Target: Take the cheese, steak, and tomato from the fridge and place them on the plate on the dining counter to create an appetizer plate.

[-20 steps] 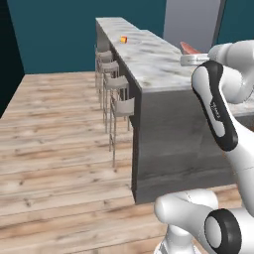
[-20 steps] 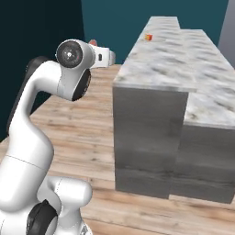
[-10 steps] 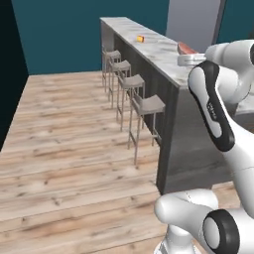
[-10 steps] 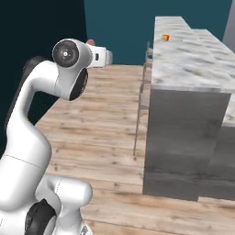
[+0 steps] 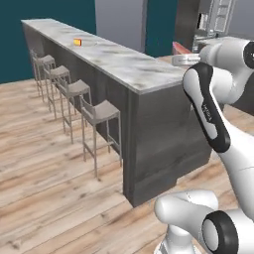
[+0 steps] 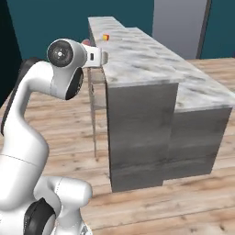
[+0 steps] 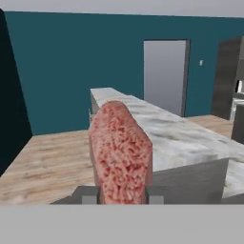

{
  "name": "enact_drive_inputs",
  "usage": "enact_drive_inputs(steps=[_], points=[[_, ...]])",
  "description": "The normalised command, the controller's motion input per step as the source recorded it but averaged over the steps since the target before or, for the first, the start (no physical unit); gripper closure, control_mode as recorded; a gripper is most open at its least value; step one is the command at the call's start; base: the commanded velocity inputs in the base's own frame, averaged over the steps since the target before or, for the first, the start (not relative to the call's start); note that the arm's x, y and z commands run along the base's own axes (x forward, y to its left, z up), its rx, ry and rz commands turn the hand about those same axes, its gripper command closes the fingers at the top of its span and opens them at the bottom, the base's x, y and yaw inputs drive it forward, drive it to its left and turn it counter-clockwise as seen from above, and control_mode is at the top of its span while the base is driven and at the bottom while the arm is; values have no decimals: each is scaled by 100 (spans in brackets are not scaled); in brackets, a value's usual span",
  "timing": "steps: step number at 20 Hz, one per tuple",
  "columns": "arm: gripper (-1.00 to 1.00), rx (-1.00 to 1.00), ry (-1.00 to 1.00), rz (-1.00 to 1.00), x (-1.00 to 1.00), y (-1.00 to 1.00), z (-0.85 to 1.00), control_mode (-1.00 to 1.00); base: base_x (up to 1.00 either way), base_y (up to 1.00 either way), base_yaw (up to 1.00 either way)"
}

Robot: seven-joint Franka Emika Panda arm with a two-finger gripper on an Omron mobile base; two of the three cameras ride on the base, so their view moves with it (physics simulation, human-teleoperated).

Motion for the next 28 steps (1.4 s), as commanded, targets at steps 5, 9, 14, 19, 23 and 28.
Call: enact_drive_inputs(steps=[5, 9, 14, 19, 23, 28], points=[[100, 0, 0, 0, 0, 0, 0, 100, 58, 90, -49], [100, 0, 0, 0, 0, 0, 0, 100, 56, 100, -41], [100, 0, 0, 0, 0, 0, 0, 100, 31, 100, -31], [100, 0, 0, 0, 0, 0, 0, 100, 17, 100, -28], [100, 0, 0, 0, 0, 0, 0, 100, 34, 100, -30], [100, 0, 0, 0, 0, 0, 0, 100, 30, 100, -24]])
